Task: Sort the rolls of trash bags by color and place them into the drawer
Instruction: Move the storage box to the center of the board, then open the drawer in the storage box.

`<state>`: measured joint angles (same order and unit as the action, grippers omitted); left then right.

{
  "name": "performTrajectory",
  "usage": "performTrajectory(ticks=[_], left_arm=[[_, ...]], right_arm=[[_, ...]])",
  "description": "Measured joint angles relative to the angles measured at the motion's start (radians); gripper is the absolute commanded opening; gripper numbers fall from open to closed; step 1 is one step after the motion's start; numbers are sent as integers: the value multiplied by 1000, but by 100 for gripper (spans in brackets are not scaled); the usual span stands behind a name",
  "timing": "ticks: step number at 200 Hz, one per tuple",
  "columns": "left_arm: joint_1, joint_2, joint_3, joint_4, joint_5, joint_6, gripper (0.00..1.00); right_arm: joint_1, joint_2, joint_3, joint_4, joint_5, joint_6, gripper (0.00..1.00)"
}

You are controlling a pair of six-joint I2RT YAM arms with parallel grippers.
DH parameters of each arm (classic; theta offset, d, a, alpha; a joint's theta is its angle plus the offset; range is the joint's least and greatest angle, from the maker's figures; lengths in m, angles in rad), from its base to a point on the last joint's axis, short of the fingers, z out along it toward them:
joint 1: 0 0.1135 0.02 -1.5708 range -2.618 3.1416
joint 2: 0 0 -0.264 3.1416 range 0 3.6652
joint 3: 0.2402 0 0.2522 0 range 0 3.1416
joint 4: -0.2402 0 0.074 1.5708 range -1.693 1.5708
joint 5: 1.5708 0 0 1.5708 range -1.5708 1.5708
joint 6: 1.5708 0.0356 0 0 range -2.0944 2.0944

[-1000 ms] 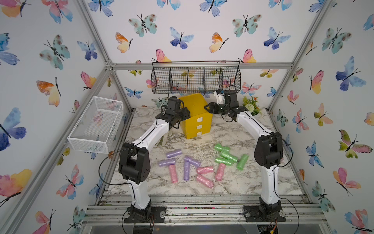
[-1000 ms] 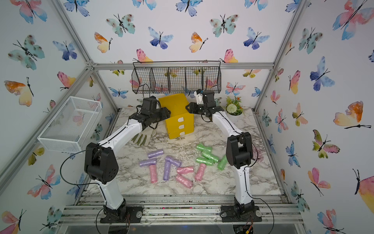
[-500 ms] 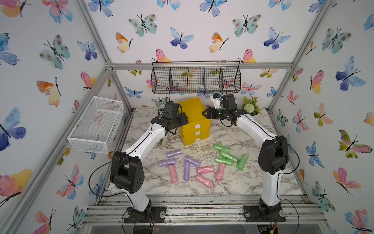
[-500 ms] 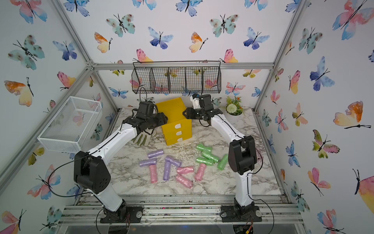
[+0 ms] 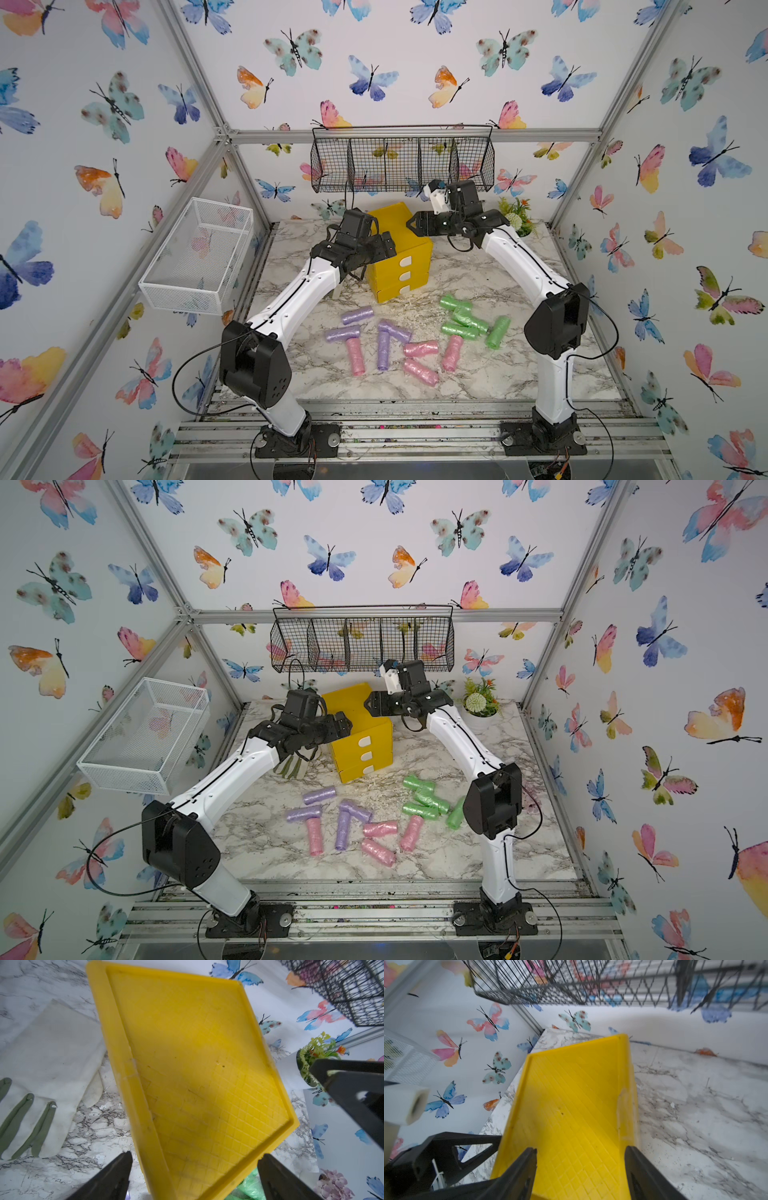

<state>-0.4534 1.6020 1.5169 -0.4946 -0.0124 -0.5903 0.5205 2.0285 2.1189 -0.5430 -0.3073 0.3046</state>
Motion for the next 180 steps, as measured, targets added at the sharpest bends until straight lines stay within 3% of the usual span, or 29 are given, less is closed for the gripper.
performTrajectory(ticks=[48,96,132,180], left_arm=[[98,-84,107,-50,-35,70,100],[247,23,258,-56,69,273,97],[268,152,267,-57,190,408,96],[305,229,277,-52,295,489,97]], right_arm=[[8,-291,-245,35,77,57,74],[7,-589,-559,129,84,156,74],[7,-691,-740,169,69,226,74],[7,-724,-859,181,42,262,74]])
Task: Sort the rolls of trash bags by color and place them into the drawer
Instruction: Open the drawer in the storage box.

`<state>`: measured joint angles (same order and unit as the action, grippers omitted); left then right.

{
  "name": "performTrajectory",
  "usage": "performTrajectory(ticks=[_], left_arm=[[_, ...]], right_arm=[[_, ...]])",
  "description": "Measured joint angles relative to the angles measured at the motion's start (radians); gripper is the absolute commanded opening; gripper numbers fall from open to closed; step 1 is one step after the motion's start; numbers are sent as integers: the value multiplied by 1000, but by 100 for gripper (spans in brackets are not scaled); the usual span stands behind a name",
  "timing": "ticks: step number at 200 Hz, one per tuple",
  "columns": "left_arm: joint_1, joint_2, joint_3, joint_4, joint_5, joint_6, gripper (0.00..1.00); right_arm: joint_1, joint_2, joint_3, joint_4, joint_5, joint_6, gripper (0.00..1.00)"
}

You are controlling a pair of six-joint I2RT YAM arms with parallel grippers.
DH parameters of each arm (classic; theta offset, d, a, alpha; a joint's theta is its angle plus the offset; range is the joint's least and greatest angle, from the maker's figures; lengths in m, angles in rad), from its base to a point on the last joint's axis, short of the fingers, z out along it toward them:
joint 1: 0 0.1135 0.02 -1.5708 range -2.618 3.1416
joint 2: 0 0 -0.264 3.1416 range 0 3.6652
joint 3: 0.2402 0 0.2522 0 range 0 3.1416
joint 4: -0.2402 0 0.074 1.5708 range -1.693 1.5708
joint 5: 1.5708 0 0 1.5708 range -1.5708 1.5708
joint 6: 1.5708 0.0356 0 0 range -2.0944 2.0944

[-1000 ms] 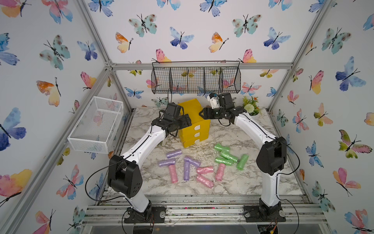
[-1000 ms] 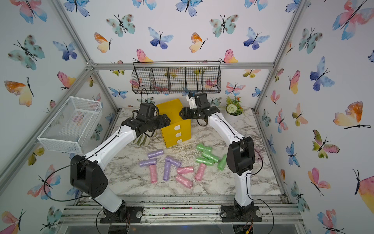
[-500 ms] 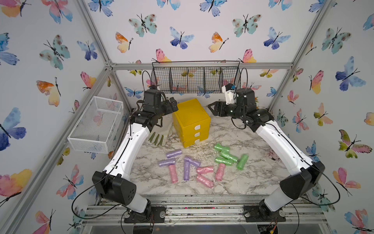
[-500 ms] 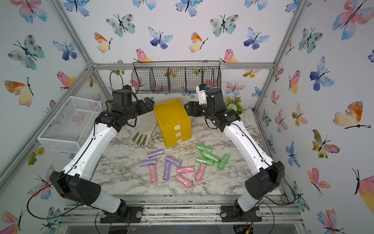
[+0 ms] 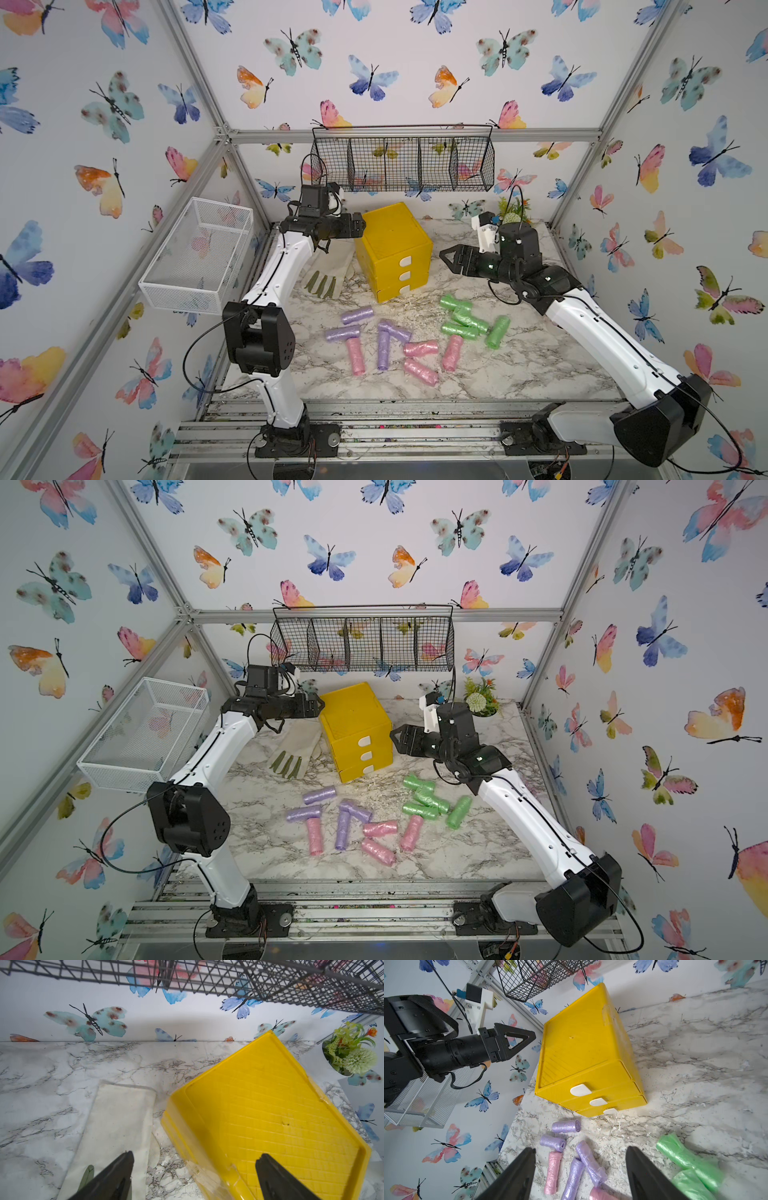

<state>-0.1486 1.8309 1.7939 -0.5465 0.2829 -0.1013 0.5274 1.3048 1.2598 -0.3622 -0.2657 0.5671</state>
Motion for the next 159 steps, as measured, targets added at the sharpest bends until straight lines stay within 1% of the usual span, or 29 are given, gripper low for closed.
performTrajectory(ticks=[34,77,123,159], left_arm=[[19,34,69,11,43,34,95],[24,126,153,11,80,56,92],[24,212,190,7,82,58,89],[19,221,194,3,85,61,86]], right_arm=[[0,-28,-54,10,-23,21,74],[5,-37,-116,60,-64,71,73],[33,-37,-160,115,-80,105,73],[51,-32,-195,156,-78,146,72]])
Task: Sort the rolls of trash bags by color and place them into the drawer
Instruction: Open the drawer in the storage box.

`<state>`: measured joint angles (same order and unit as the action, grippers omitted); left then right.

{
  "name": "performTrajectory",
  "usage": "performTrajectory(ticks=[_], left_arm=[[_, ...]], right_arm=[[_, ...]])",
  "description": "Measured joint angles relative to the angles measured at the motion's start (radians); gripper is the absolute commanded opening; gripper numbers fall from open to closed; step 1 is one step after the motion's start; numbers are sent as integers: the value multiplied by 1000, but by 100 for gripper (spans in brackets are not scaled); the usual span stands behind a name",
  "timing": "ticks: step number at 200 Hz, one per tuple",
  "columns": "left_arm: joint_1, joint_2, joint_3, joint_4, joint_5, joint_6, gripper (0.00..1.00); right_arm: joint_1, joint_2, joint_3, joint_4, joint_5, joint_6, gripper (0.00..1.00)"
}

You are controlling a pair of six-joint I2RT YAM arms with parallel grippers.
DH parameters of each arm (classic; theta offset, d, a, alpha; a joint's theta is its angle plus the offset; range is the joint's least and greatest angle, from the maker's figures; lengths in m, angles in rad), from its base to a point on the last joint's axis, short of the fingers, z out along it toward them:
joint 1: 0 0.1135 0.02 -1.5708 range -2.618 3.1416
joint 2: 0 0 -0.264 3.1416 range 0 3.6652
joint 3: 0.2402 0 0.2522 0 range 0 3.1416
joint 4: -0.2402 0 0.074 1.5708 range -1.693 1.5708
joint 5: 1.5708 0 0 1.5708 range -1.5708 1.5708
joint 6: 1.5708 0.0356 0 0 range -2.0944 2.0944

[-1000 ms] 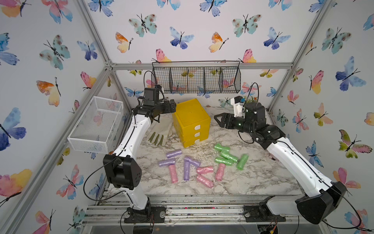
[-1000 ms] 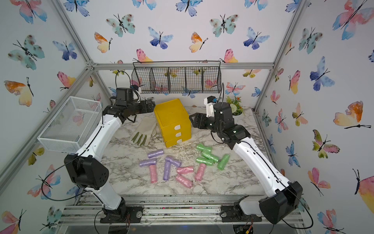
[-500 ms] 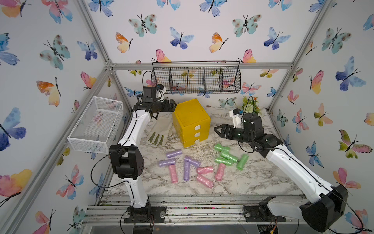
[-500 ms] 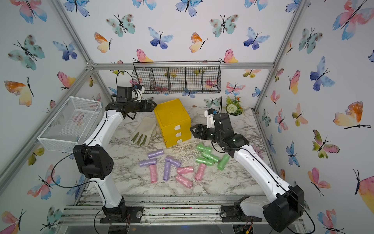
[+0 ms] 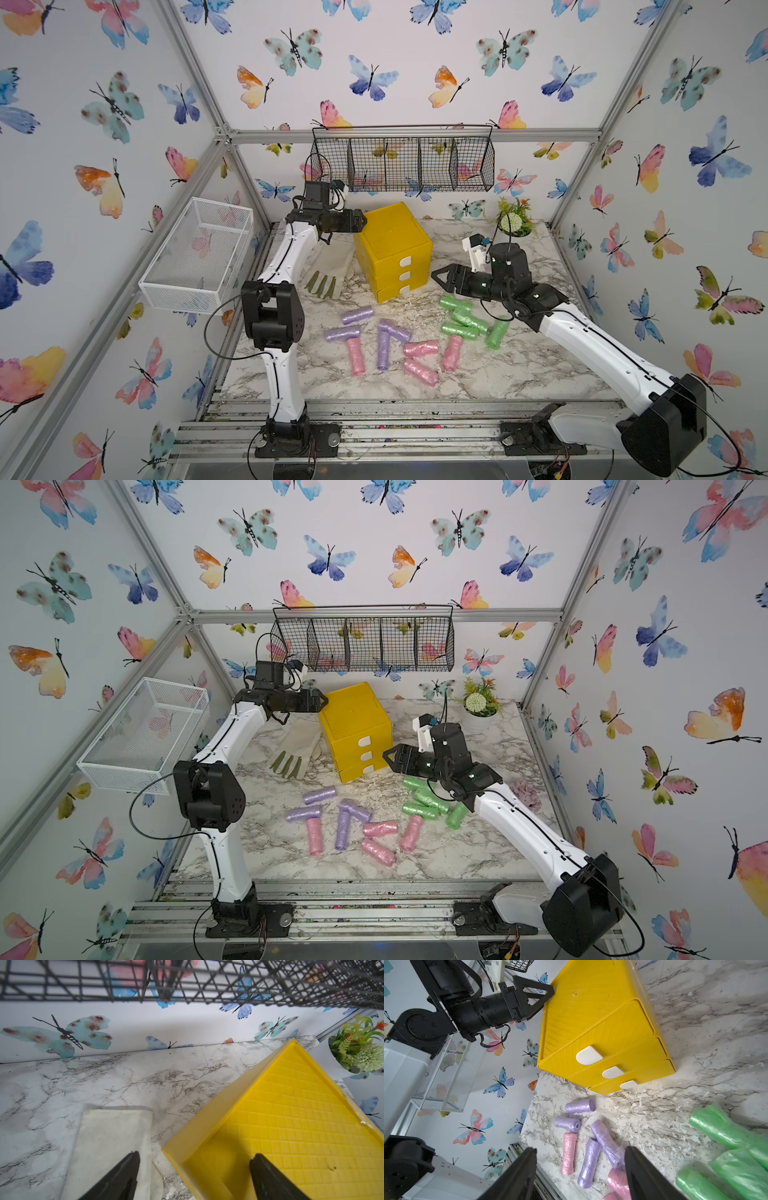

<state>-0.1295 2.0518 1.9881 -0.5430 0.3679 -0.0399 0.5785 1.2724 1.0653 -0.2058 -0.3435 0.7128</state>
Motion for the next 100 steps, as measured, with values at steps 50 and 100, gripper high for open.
performTrajectory(ticks=[50,100], left_arm=[[-23,6,6,-2,1,10,83],[-29,8,7,-1,0,11,81]], right_arm=[[39,53,-21,70,56,122,72],[52,110,-34,144,132,265,71]])
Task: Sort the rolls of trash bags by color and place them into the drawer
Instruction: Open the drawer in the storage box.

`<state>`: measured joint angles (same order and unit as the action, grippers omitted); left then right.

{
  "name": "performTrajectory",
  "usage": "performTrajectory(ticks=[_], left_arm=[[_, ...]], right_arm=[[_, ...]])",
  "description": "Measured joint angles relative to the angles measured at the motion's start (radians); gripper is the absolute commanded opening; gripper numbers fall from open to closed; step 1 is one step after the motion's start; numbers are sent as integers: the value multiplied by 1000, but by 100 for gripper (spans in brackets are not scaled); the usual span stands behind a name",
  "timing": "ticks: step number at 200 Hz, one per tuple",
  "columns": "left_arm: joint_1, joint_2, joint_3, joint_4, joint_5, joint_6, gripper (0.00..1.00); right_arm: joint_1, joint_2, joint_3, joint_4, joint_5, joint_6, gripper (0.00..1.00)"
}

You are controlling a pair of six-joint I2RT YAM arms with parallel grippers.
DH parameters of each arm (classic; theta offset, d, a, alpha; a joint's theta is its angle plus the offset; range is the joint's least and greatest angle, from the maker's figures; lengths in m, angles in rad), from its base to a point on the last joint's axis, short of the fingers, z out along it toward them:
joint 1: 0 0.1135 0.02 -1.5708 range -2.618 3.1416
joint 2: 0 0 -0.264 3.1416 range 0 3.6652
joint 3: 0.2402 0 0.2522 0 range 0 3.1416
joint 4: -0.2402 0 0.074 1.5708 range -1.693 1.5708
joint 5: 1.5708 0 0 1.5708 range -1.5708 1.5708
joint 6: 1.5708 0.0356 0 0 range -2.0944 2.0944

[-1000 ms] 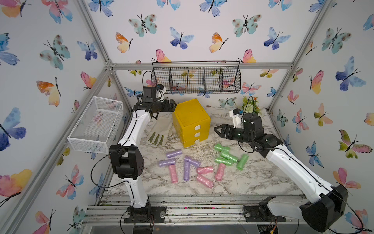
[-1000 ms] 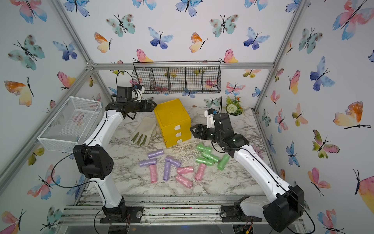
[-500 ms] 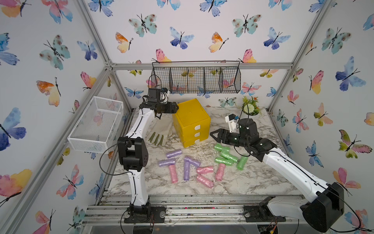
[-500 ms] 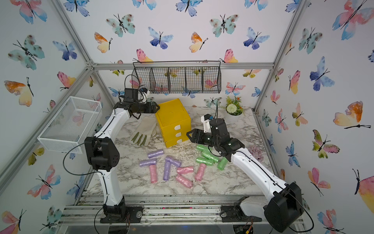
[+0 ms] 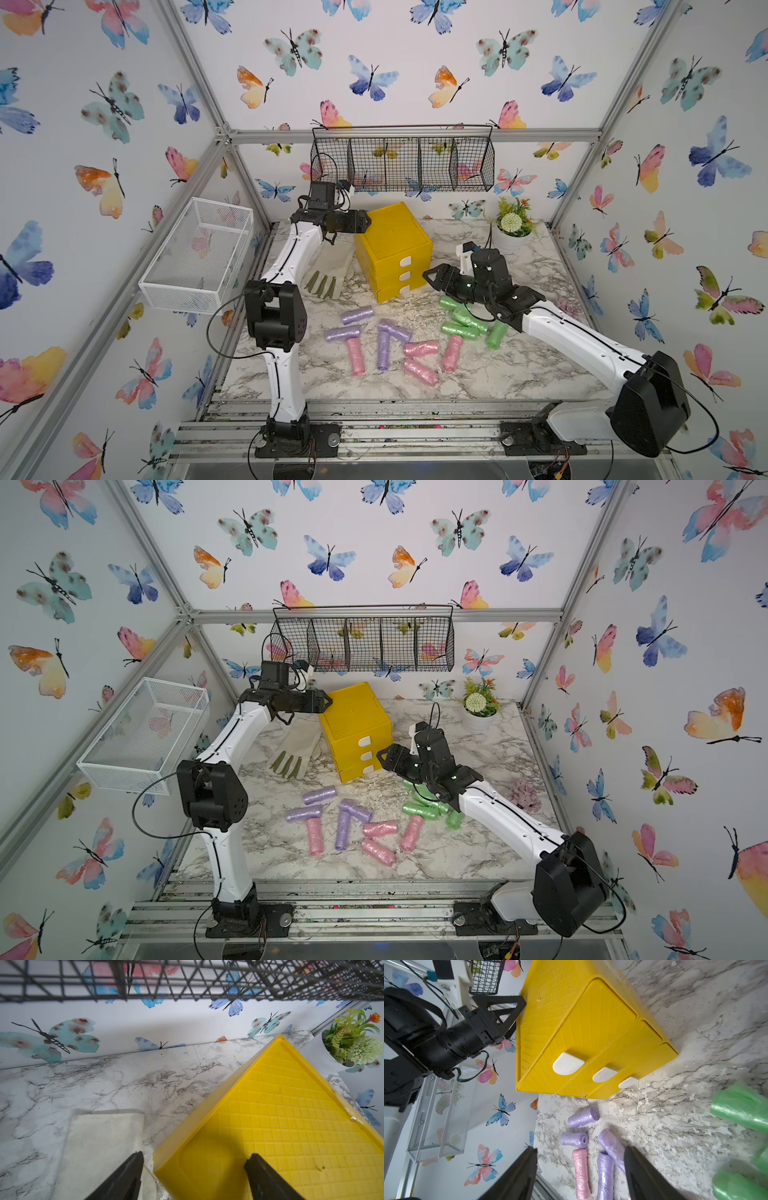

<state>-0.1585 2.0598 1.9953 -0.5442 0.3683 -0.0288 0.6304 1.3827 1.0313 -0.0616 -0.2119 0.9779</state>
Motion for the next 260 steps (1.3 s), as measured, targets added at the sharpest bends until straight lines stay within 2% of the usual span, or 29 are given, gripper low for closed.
performTrajectory(ticks=[44,146,260], left_arm=[[0,0,0,0,0,0,81],[-1,3,1,-1,0,0,80],[-1,5,4,-5,-8,0,80]], right_arm=[[15,71,33,40,51,85,71],[79,238,222,34,164,253,71],[85,352,318,-20,225,364,68]])
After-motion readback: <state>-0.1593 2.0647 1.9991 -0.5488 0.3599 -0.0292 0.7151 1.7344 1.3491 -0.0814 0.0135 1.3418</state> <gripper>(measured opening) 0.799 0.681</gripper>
